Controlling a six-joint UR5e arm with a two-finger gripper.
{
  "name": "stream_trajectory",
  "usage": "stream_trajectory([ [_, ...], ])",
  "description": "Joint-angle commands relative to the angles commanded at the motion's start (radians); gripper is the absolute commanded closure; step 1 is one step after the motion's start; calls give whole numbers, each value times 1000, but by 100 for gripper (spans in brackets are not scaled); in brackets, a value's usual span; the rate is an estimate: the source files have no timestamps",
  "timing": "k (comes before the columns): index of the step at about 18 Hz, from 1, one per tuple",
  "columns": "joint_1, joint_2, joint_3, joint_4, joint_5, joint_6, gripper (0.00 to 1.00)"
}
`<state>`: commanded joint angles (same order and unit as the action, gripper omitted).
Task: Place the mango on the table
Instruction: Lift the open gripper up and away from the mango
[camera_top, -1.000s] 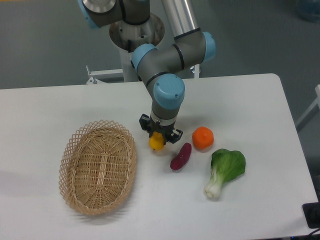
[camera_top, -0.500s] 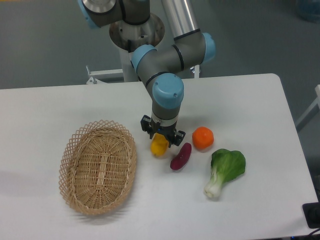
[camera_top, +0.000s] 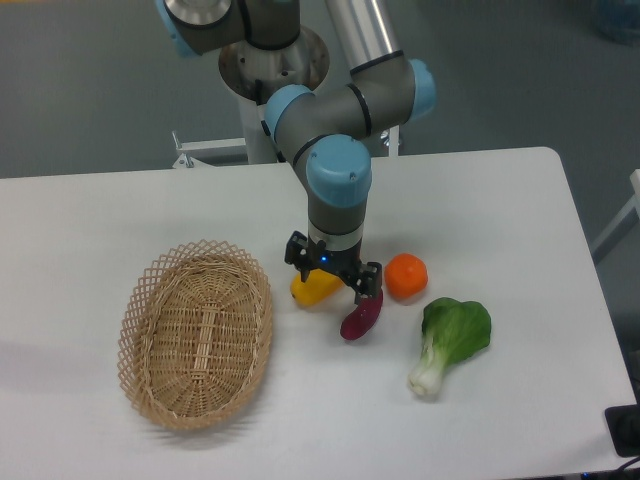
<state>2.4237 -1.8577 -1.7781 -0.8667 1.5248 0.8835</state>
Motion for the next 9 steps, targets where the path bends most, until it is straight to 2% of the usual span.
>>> stream_trajectory([
  [6,38,31,101,-21,12,54,0],
  [9,70,69,115,-80,12,104,0],
])
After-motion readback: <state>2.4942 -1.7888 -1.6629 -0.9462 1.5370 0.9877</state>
